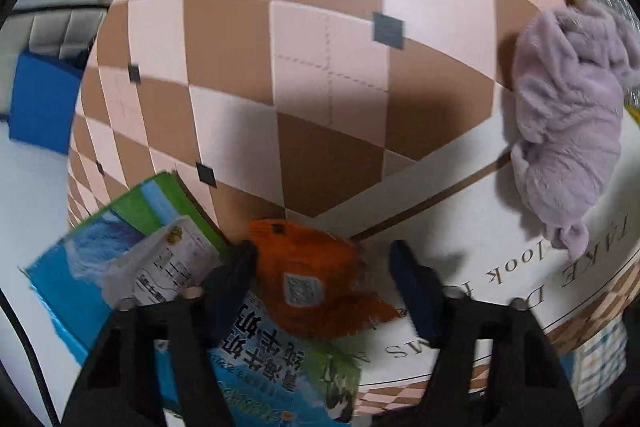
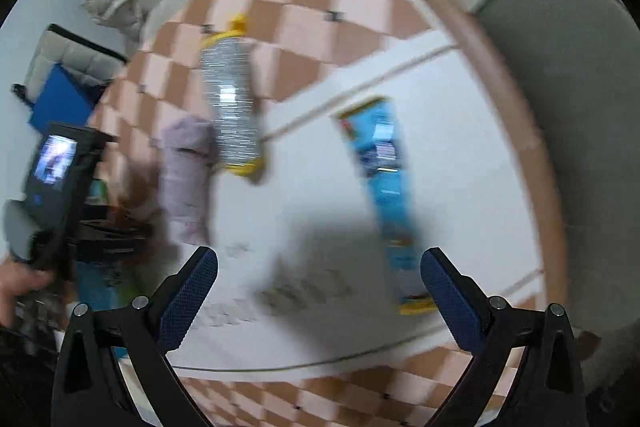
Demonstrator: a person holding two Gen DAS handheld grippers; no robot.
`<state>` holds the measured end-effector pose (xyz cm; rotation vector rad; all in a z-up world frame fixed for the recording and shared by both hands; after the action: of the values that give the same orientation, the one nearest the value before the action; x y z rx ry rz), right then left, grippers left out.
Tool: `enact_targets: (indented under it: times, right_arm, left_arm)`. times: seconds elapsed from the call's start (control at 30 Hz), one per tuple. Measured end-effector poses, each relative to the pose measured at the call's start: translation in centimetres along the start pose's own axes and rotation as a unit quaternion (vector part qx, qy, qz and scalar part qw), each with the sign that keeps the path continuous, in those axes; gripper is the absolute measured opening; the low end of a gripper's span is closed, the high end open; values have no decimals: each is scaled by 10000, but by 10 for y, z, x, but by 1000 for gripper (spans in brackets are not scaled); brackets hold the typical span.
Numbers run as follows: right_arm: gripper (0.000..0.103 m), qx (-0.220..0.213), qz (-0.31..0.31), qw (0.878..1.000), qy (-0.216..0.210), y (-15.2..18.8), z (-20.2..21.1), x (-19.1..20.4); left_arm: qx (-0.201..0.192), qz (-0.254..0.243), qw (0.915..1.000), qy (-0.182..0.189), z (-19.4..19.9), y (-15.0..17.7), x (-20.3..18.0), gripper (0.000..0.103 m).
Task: Organize soft objects
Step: 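Grasp the orange snack bag with the left gripper while the right gripper grasps the lavender cloth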
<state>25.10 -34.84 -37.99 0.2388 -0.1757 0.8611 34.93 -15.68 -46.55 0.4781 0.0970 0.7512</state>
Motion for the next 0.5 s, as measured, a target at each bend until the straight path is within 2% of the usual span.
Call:
enact_targets:
  times: [0.07,0.17,0.2,0.23,0.37,0.47,0.5]
  right_arm:
    - [101,73,-42,9996,-282,-1,-9,23]
    - [94,265,-127,9984,-488,-5,-27,54]
    - [87,338,-165,9979,-530,-7,-34,61]
    - [82,447,-209,9973,-550,-8,-43,69]
    - [79,680,-347,9957,-524,-12,-70,86]
    - [71,799,-404,9943,-588,-13,-82,93]
    - [62,854,-376,9940,-575,-12,-87,98]
  left_arm:
    - [-92,204,9993,283,1,1,2,54]
    - [-242,533,9948,833,3,5,5,53]
    - [-294,646,9930,946,4,6,6,53]
    - [-335,721,9919,994,5,7,8,53]
    - [-431,884,9895,1057,5,11,10,52]
    - [-494,914,9887,1077,5,17,18,52]
    - [-519,922,9886,1075,6,19,19,52]
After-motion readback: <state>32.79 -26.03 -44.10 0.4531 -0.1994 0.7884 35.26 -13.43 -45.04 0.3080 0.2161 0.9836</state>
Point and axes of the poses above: each gripper's, at about its wrist camera, not at the fingertips, and z roughly against the way its jaws point, x to its left, y to its underside, the point moved 5 cm from there along -z, roughly the way its jaws point, and after that the axes turned 13 degrees about -z, right-handed, at the moved point
